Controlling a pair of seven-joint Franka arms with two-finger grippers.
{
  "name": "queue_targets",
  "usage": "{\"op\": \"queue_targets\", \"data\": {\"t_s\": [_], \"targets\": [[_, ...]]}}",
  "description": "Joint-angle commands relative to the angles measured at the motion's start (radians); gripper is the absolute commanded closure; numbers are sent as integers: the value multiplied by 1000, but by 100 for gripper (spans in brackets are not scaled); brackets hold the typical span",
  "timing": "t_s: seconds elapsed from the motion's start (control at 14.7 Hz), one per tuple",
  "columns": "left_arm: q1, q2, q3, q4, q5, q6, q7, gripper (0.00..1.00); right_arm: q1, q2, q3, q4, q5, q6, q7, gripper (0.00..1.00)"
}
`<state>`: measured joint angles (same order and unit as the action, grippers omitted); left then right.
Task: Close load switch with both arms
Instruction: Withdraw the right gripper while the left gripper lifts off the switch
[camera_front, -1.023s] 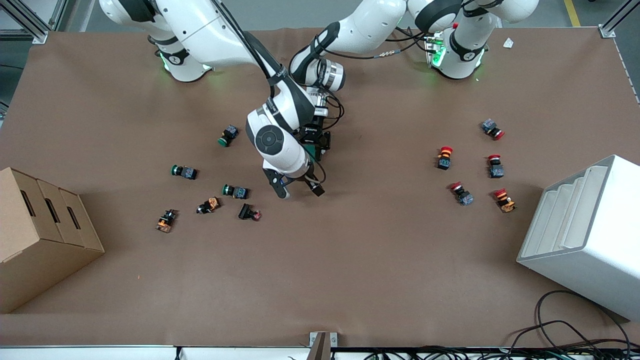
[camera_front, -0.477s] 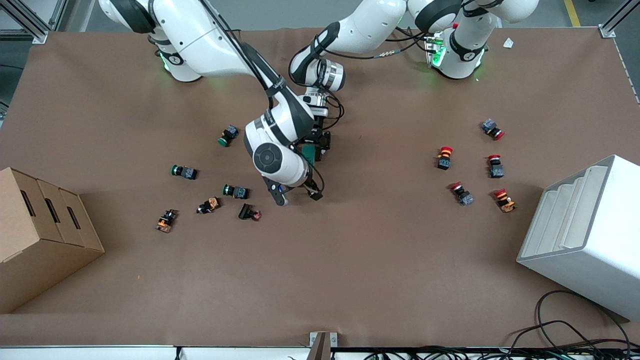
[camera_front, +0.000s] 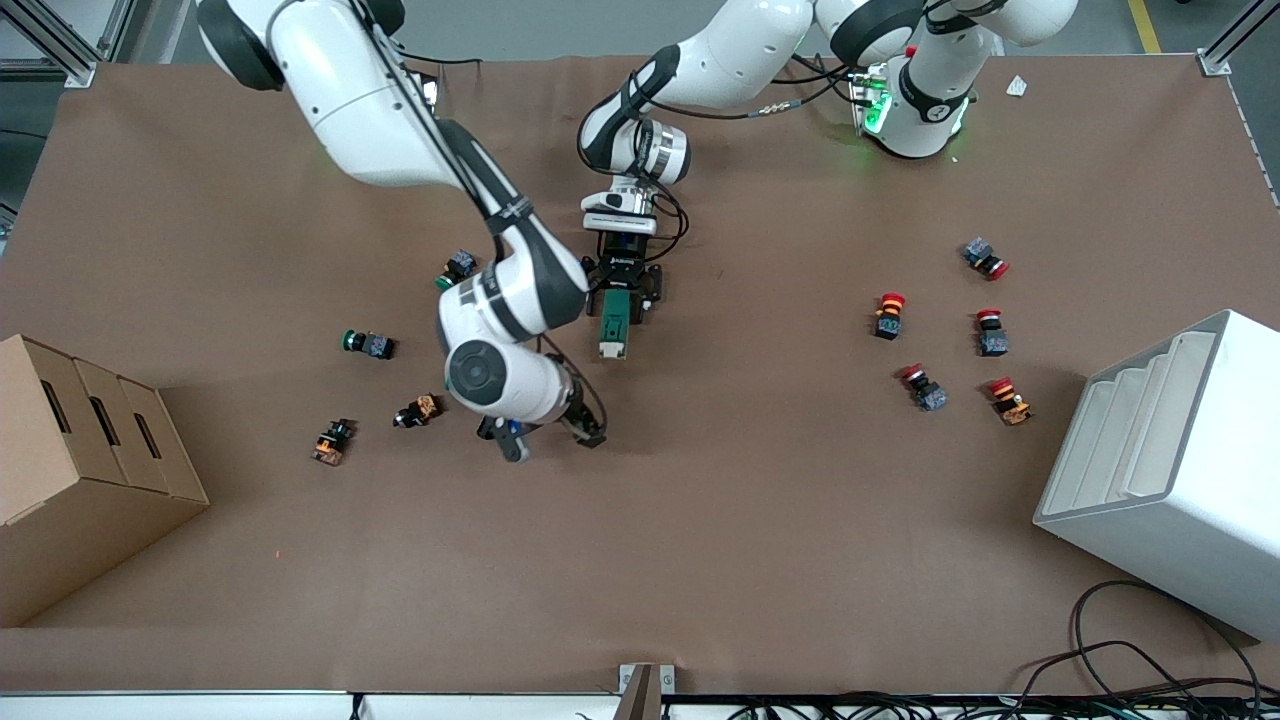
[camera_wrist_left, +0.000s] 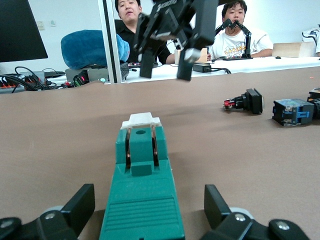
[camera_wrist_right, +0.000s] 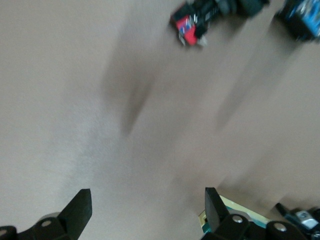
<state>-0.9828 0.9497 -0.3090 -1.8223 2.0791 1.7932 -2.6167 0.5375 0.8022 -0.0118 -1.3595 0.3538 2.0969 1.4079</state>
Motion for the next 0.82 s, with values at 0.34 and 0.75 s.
{"op": "queue_targets", "data": {"t_s": [0.34,0.75], "targets": [[16,-21,-4,28,-66,54,21,3,-152,-112,-5,59,-56,-295,-445,0],[26,-109,-22,35,-233,133,105,3,-319,-277,-14,57,-257,-494,-867,0]]}}
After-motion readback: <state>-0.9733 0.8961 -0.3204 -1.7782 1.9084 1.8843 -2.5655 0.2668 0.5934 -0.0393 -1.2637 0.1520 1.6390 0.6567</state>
